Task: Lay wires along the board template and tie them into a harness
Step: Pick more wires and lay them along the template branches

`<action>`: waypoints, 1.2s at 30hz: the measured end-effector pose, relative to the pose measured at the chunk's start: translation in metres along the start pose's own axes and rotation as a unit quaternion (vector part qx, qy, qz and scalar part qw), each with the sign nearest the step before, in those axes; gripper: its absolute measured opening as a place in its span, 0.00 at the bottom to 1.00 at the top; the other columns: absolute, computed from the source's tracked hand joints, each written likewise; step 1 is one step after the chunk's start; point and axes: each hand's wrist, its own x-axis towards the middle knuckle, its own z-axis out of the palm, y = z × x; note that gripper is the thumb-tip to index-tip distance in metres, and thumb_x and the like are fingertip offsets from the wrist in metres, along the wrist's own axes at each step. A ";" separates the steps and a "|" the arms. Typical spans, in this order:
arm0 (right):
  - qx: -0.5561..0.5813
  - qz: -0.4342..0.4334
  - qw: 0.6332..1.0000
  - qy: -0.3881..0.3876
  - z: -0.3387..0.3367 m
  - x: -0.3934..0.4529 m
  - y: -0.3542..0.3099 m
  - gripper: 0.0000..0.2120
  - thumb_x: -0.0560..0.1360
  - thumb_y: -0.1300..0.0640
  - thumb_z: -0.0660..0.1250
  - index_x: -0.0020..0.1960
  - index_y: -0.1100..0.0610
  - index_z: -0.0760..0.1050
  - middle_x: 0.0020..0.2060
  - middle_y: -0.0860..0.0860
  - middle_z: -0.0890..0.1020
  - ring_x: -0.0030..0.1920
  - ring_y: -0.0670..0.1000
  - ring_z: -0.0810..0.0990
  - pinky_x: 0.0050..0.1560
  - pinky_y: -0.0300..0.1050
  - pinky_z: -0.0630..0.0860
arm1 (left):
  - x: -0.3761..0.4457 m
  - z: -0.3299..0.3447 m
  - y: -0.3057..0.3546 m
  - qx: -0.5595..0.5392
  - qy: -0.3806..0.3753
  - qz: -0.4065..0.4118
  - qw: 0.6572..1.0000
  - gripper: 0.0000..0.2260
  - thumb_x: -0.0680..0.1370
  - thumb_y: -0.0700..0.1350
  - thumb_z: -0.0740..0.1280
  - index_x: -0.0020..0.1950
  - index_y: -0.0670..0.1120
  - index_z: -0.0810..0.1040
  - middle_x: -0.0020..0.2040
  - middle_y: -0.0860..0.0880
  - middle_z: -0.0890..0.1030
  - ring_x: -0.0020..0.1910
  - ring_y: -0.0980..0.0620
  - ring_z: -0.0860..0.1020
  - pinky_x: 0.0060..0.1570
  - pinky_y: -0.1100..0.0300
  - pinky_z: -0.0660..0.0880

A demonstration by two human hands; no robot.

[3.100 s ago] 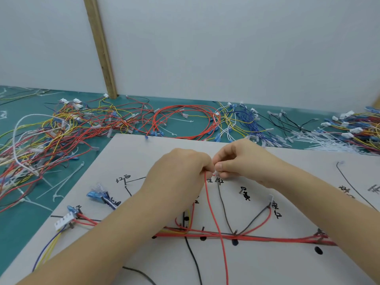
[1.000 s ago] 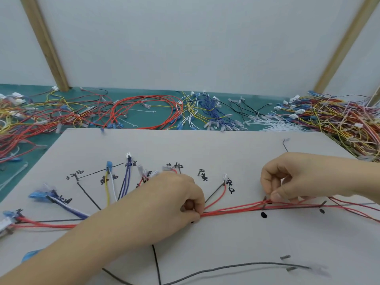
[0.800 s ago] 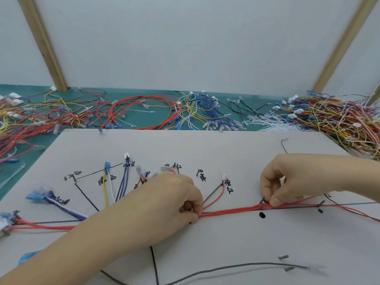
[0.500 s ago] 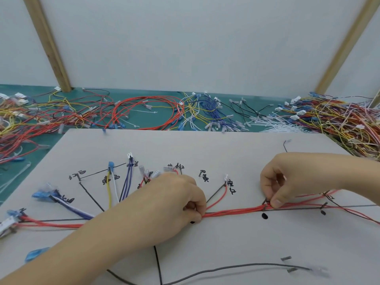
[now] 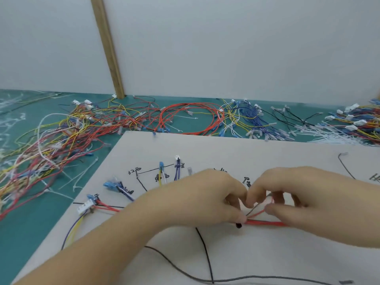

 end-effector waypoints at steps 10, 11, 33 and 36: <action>0.158 -0.073 0.983 0.051 0.023 0.068 -0.066 0.08 0.72 0.57 0.62 0.41 0.47 0.79 0.29 0.40 0.76 0.33 0.34 0.73 0.36 0.24 0.67 | -0.053 -0.108 -0.057 -0.463 0.329 -0.022 0.823 0.11 0.78 0.43 0.58 0.42 0.48 0.79 0.30 0.54 0.78 0.26 0.59 0.73 0.24 0.69 0.68; 0.151 -0.082 0.984 0.038 0.031 0.076 -0.074 0.09 0.73 0.57 0.62 0.42 0.47 0.80 0.28 0.39 0.75 0.32 0.32 0.72 0.35 0.23 0.66 | -0.055 -0.111 -0.064 -0.488 0.349 -0.041 0.799 0.12 0.79 0.43 0.57 0.42 0.47 0.78 0.29 0.55 0.77 0.25 0.59 0.72 0.23 0.69 0.67; 0.155 -0.004 0.988 -0.011 0.085 0.162 -0.144 0.19 0.68 0.54 0.69 0.25 0.57 0.64 0.23 0.52 0.67 0.30 0.53 0.67 0.29 0.41 0.62 | -0.046 -0.086 -0.115 -0.552 0.427 -0.123 0.705 0.10 0.78 0.43 0.58 0.41 0.47 0.76 0.25 0.55 0.71 0.21 0.59 0.64 0.19 0.70 0.58; 0.169 0.016 0.984 -0.050 0.079 0.162 -0.141 0.19 0.67 0.56 0.69 0.24 0.56 0.63 0.18 0.48 0.65 0.22 0.48 0.64 0.25 0.38 0.60 | -0.042 -0.084 -0.112 -0.512 0.458 -0.113 0.718 0.11 0.78 0.41 0.58 0.39 0.46 0.76 0.24 0.55 0.70 0.20 0.58 0.63 0.20 0.70 0.56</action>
